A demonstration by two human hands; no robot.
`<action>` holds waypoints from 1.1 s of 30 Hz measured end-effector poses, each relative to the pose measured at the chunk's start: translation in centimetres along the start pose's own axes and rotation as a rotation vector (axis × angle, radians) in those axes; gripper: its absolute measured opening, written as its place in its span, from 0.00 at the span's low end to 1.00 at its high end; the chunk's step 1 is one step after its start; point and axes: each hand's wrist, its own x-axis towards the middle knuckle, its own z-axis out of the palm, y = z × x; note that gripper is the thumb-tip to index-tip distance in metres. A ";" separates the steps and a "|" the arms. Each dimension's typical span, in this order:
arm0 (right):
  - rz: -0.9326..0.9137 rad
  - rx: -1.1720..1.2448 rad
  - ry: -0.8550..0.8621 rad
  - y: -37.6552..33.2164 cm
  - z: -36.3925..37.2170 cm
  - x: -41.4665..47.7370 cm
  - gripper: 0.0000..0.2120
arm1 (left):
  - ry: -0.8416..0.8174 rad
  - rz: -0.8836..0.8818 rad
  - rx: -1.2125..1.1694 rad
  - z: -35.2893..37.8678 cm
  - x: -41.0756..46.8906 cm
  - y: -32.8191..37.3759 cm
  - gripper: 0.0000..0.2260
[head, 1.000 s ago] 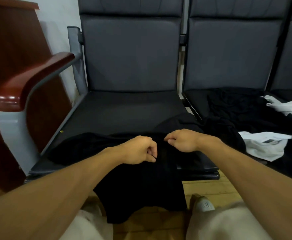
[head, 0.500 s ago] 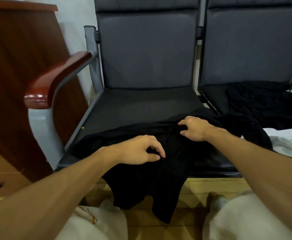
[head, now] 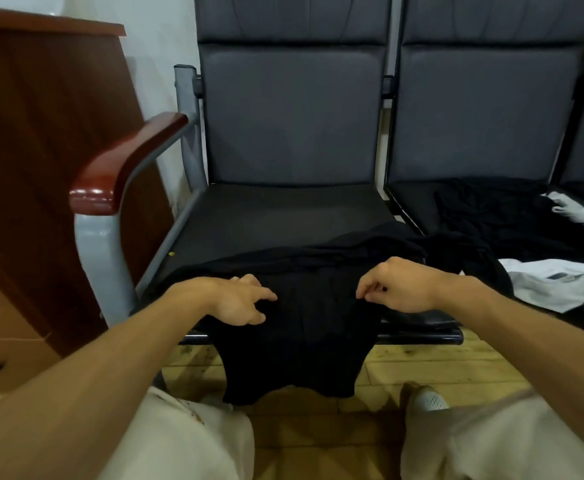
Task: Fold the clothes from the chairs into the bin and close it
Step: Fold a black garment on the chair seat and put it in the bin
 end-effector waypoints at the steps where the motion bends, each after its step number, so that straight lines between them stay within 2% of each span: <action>1: 0.014 -0.010 -0.004 0.1 0.1 0.0 0.13 | -0.004 -0.001 -0.018 0.1 0.2 0.1 0.25; 4: 0.058 0.018 -0.009 0.9 0.1 0.3 0.15 | 0.016 -0.006 -0.083 0.6 1.3 0.4 0.27; 8: 0.059 0.058 -0.055 3.0 0.0 1.3 0.11 | 0.088 0.006 -0.097 1.2 3.8 0.6 0.29; 13: 0.083 0.061 -0.093 5.1 -0.5 3.5 0.20 | 0.130 0.045 -0.098 1.1 7.1 -0.8 0.27; 17: 0.055 0.008 -0.131 5.2 -0.9 5.1 0.19 | 0.133 0.027 -0.160 0.7 9.0 -2.3 0.29; 20: 0.064 0.049 -0.085 5.4 -0.8 5.7 0.16 | 0.139 0.051 -0.219 0.5 8.8 -2.1 0.29; 22: 0.062 0.055 -0.027 5.4 -0.4 6.0 0.12 | 0.224 0.090 -0.291 0.4 8.3 -2.1 0.26; 25: 0.066 0.048 0.034 5.1 -0.1 6.1 0.08 | 0.531 0.082 -0.206 0.0 6.9 -3.0 0.13; 26: 0.069 0.044 0.050 4.9 -0.1 6.0 0.08 | 0.628 0.062 -0.181 -0.1 6.3 -3.5 0.12; 28: 0.069 0.042 0.081 4.6 -0.2 5.7 0.07 | 0.753 -0.005 -0.215 -0.1 4.9 -4.4 0.17; 33: 0.022 0.058 0.244 3.3 -0.8 5.3 0.07 | 0.907 -0.206 -0.328 0.7 1.8 -6.9 0.16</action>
